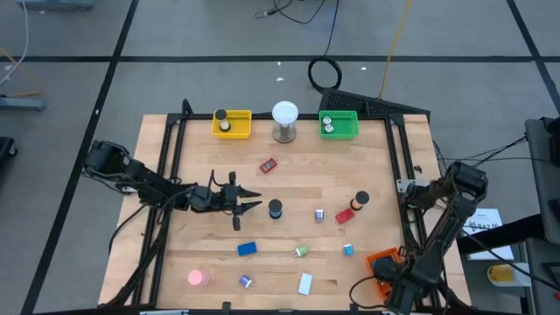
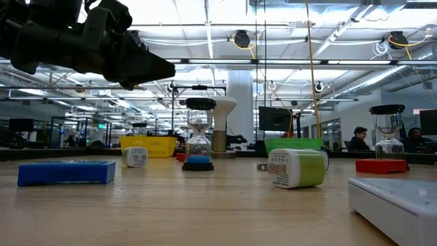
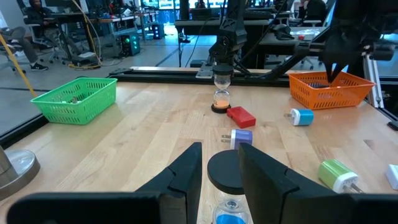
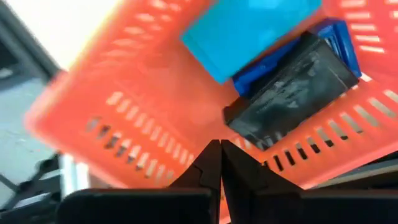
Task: Pick & Place Office items
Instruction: Put the top purple charger adapter into the green bin
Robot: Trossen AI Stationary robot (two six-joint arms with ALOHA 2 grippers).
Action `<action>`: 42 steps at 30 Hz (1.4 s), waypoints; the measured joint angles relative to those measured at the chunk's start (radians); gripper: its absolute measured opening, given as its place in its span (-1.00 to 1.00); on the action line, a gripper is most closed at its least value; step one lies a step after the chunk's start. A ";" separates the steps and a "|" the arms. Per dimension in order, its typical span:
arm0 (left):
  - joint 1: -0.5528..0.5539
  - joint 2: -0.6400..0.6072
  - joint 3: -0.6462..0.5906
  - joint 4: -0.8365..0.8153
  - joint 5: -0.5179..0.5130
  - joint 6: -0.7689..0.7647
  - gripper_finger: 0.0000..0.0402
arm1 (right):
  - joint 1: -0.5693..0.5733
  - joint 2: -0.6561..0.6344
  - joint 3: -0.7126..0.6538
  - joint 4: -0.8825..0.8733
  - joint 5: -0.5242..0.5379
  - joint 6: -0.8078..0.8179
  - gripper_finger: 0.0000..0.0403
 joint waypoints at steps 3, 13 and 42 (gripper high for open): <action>0.000 0.000 0.000 0.000 0.000 0.000 -0.47 | -0.009 -0.030 0.036 -0.054 0.079 0.000 -1.00; 0.000 0.000 0.000 0.000 0.000 0.000 -0.47 | -0.097 -0.128 0.074 -0.145 0.510 -0.181 -1.00; 0.000 0.000 0.000 0.001 0.012 -0.205 -0.47 | -0.615 -0.105 -0.037 0.403 0.668 -0.719 -0.66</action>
